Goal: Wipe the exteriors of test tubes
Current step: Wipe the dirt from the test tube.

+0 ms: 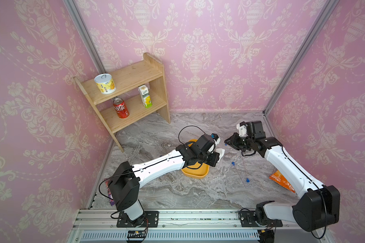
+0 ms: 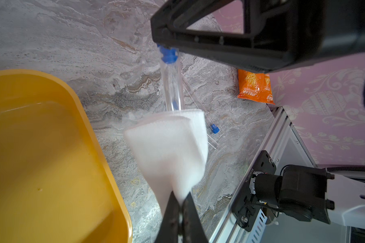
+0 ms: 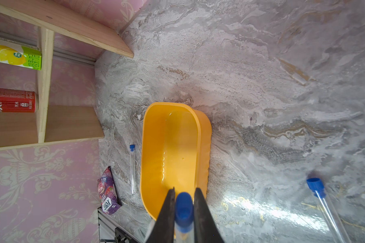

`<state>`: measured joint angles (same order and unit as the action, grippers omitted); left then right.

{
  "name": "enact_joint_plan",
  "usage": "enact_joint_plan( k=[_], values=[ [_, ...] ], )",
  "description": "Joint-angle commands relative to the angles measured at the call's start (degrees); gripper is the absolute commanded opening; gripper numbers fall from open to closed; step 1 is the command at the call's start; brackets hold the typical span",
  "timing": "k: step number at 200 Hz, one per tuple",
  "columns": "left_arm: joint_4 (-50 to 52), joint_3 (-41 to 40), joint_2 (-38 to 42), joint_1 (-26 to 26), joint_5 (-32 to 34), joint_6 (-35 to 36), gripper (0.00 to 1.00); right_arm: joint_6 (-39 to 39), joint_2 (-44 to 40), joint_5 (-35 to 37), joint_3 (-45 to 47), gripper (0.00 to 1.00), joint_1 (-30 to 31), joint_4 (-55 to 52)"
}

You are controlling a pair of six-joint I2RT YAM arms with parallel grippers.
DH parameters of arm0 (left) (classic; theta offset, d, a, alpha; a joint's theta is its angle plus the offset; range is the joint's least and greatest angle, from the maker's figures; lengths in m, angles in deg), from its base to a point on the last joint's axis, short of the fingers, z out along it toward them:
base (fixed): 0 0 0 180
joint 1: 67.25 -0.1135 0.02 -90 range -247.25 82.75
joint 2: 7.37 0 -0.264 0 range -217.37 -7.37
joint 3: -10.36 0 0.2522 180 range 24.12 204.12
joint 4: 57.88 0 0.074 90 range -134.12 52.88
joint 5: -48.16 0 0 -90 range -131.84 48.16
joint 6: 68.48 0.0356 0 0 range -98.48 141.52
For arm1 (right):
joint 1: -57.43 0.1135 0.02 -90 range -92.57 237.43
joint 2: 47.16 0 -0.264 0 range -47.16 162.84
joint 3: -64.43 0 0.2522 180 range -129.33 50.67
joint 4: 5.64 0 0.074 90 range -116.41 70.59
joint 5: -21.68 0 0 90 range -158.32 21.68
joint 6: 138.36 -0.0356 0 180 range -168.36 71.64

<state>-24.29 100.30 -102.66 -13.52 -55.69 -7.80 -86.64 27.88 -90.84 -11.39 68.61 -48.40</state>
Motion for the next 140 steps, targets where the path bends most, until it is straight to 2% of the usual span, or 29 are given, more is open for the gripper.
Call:
enact_joint_plan(
  k=[1, 140],
  values=[
    [0.1, 2.5, -1.6, -0.7, -2.8, -1.3, 0.0, -1.2, -2.0, 0.5, 0.6, 0.09, 0.4, 1.5],
    [3.3, 11.5, -8.1, -2.2, -6.5, -1.6, 0.0, 0.6, -3.7, 1.2, 1.5, 0.09, 0.7, 0.3]
  ],
)
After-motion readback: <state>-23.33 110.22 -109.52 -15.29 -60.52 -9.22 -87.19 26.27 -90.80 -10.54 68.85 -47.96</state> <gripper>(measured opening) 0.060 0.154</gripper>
